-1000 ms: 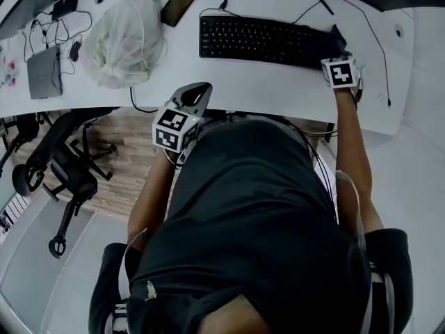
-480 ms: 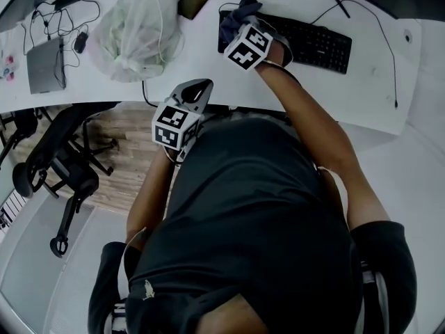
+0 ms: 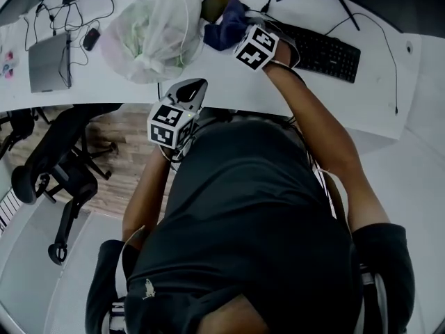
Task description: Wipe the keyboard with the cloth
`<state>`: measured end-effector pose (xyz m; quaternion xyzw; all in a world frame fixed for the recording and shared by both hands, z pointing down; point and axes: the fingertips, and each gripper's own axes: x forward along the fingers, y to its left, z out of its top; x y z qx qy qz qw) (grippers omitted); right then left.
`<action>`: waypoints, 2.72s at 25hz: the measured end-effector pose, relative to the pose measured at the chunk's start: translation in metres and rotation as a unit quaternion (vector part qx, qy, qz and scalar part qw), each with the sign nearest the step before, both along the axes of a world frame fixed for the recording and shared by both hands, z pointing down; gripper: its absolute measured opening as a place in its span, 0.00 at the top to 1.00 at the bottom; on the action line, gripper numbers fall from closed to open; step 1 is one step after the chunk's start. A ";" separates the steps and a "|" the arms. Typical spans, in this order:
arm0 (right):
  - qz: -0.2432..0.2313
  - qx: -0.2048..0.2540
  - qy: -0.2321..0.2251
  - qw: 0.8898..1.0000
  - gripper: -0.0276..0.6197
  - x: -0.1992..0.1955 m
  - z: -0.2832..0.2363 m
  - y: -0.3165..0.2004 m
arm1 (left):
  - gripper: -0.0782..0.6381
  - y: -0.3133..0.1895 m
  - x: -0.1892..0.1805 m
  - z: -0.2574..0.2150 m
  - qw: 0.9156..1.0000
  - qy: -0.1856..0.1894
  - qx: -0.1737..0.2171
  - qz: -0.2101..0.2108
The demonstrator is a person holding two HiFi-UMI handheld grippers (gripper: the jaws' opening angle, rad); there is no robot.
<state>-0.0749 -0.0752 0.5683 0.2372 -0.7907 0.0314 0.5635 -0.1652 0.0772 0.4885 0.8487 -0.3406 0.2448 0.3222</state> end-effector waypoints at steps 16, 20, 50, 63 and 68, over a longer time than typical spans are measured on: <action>0.190 -0.029 0.054 0.980 0.88 0.215 0.015 0.031 | 0.89 -0.031 0.016 0.003 0.999 0.023 0.021 0.032; 0.288 -0.019 0.139 0.947 0.88 0.357 0.004 0.047 | 0.89 -0.024 0.023 -0.003 1.000 0.010 0.018 0.011; 0.244 -0.050 -0.214 0.945 0.89 0.340 -0.067 0.084 | 0.89 -0.019 0.136 -0.042 0.997 -0.004 0.077 -0.011; 0.269 -0.080 -0.410 0.868 0.90 0.312 -0.145 0.111 | 0.89 0.012 0.192 -0.020 0.997 0.053 -0.051 -0.035; 0.291 -0.078 -0.432 0.850 0.90 0.310 -0.138 0.115 | 0.89 0.026 0.195 -0.002 0.986 0.086 -0.120 -0.077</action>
